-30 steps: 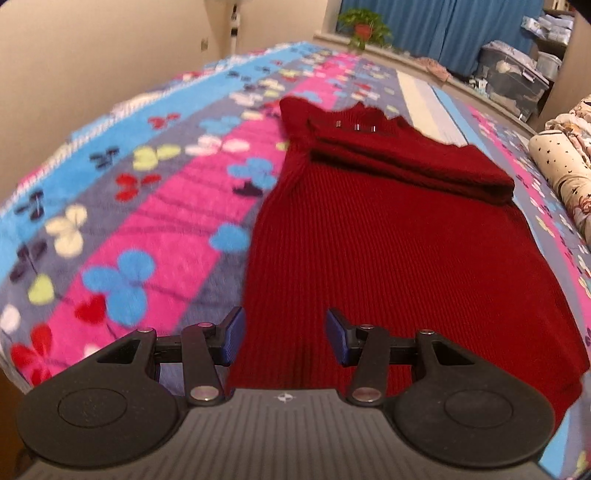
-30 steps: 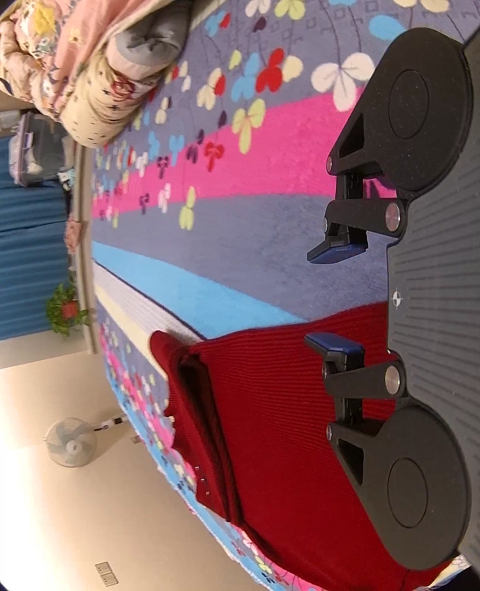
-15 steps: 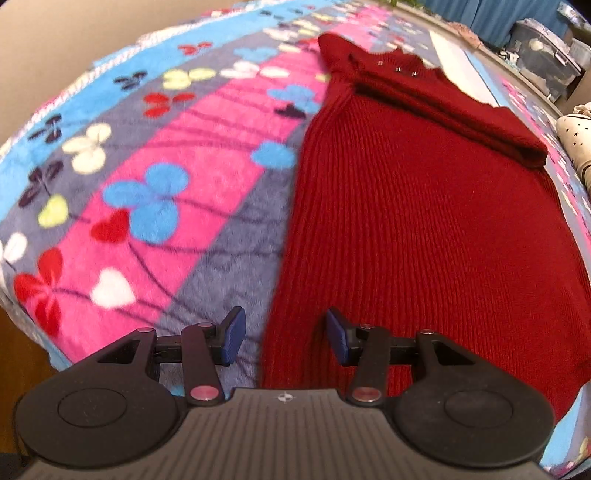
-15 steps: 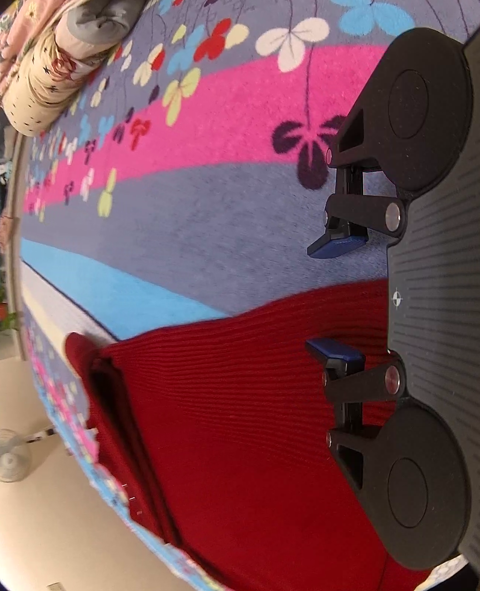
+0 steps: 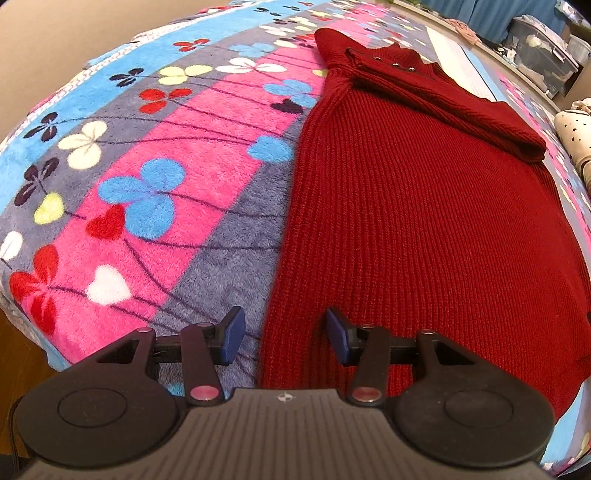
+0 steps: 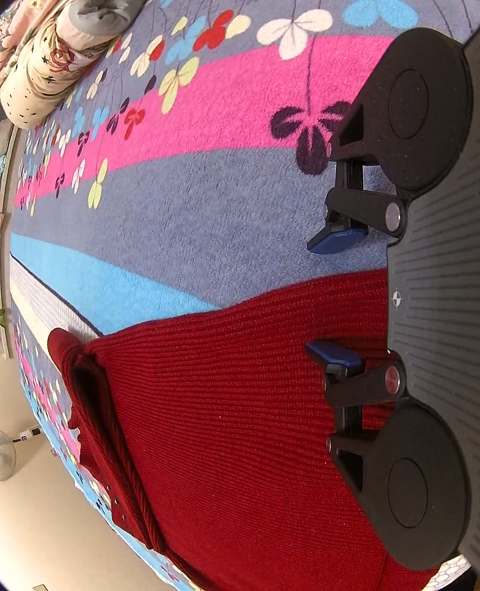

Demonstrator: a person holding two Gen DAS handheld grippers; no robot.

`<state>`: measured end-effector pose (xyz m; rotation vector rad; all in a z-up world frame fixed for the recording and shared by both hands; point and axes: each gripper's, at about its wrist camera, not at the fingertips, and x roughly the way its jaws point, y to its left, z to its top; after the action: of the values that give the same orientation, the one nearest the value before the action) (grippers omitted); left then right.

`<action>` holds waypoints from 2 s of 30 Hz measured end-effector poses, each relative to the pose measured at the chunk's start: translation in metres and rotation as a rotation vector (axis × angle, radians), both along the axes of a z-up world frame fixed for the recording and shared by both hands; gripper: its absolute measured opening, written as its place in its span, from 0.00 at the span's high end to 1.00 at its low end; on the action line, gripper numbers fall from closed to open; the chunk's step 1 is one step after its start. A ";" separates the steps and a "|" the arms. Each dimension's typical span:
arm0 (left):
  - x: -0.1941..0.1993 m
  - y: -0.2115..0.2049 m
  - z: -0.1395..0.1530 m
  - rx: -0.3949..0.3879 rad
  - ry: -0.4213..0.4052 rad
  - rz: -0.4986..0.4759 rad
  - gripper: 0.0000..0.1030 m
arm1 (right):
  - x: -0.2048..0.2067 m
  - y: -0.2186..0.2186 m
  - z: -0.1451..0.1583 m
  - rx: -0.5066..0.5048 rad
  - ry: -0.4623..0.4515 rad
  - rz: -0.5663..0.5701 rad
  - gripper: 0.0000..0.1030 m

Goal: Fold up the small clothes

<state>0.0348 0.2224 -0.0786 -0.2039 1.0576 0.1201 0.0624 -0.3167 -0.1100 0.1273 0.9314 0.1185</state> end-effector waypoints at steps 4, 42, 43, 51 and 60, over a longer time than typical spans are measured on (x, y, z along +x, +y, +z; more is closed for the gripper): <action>0.001 -0.001 0.000 0.005 0.001 -0.002 0.48 | 0.000 0.000 0.000 -0.001 0.000 -0.001 0.46; 0.001 -0.003 0.000 0.015 0.001 -0.013 0.47 | 0.000 0.011 0.002 -0.033 -0.011 0.054 0.67; 0.001 -0.003 0.000 0.018 0.000 -0.014 0.47 | -0.001 0.012 0.003 -0.034 -0.013 0.064 0.70; -0.002 -0.011 0.003 0.035 -0.027 -0.057 0.76 | -0.003 0.001 0.016 0.060 -0.057 0.044 0.92; -0.012 -0.033 0.018 0.074 -0.131 -0.142 0.84 | 0.001 0.004 0.005 0.047 -0.010 0.048 0.67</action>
<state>0.0231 0.1894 -0.0608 -0.0685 0.9326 0.0169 0.0639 -0.3123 -0.1049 0.1478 0.9223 0.1848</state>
